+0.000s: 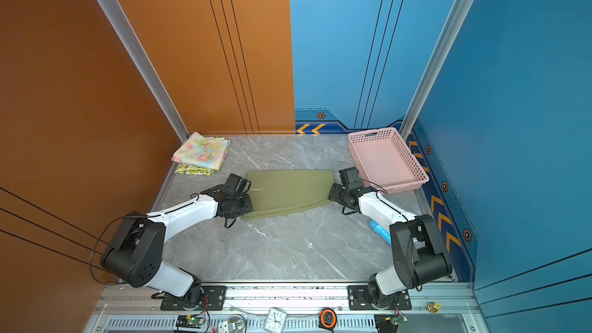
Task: Fold and stack skirts
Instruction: Rotate the skirt at the center of the table, then smooth out the skirt at the center of the table.
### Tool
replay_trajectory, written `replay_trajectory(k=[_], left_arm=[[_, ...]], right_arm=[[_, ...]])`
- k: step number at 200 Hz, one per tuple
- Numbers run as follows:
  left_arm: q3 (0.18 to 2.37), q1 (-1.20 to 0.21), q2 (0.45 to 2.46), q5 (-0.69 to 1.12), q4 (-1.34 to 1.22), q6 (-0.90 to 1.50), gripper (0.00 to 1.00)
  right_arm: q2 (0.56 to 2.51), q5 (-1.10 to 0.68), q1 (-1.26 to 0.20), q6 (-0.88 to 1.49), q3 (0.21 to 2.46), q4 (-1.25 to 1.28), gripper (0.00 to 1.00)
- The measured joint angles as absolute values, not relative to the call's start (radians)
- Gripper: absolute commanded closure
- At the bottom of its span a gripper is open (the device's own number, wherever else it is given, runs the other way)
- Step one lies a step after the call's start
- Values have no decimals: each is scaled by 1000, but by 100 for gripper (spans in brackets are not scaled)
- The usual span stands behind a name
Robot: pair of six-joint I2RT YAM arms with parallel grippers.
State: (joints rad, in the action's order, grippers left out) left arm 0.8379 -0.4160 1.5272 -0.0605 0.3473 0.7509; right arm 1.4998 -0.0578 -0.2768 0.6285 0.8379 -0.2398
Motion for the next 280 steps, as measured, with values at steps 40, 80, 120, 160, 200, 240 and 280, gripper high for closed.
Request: replay_trajectory(k=[40,80,120,160,200,240,280], left_arm=[[838,-424,1527,-44,344,758,56],[820,-433,1529,-36,321,765,79],[819,-435,1532,-34,302,772,97],[819,-436,1532,-33,302,768,100],[819,-436,1532,-33,302,768,100],[821,-432,1531,-33,304,765,100],[848,-392,1511,-34,324,743,100]], right_arm=[[1530,-100,-241,656,838,-216,36],[1573,-127,-216,688,838,-180,41],[1620,-149,-203,735,834,-120,52],[1681,-177,-190,782,834,-54,66],[1707,-191,-191,822,834,-4,92],[1710,-190,-191,847,841,15,100],[1709,-179,-204,846,899,-7,100]])
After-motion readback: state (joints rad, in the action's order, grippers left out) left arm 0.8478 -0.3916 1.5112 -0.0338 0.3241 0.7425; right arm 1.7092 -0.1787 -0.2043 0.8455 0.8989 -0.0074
